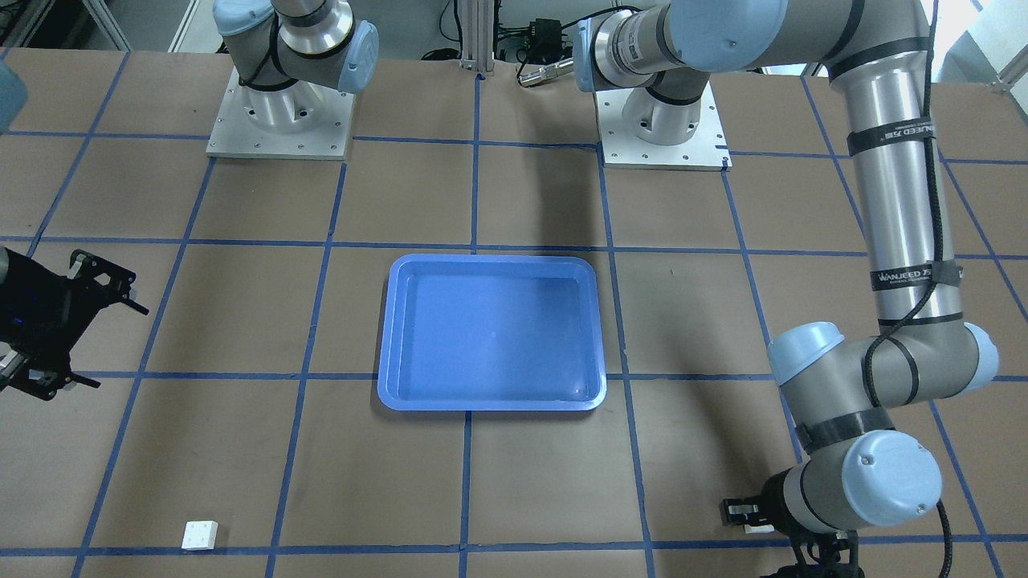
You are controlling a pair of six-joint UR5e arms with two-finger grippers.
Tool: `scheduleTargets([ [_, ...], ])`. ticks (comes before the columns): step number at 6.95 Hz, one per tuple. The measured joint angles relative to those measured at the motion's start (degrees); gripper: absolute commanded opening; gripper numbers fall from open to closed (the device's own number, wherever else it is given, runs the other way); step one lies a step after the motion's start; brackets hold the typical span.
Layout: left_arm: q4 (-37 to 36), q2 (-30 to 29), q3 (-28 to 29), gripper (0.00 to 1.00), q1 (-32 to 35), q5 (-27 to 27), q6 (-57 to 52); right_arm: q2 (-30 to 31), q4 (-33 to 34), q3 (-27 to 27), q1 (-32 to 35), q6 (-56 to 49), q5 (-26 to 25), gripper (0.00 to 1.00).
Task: Assemble white blocks and place on blue tray
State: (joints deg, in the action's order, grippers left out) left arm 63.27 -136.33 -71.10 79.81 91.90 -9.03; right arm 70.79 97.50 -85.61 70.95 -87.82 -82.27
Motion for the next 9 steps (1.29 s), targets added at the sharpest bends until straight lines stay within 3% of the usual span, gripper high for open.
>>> scheduleTargets([
  [2,0.61,0.06,1.39,0.32,0.07,0.09,-0.62,-3.08,0.06,2.69,-0.41,-5.77,-0.07,0.94],
  [3,1.55,0.36,1.75,0.30,0.08,0.10,-0.69,-3.70,0.22,3.09,-0.43,-6.53,0.79,0.97],
  [5,4.20,1.49,1.81,0.29,0.64,0.05,-0.63,-7.92,6.20,4.19,-0.46,-10.15,6.56,0.99],
  [7,6.60,3.45,1.35,0.28,2.91,-0.16,0.01,-13.31,9.43,8.73,-0.41,-16.85,8.23,0.99],
  [9,9.67,8.70,-5.03,0.28,8.22,-1.95,5.09,-18.18,7.52,13.85,-0.10,-21.09,8.13,0.98],
])
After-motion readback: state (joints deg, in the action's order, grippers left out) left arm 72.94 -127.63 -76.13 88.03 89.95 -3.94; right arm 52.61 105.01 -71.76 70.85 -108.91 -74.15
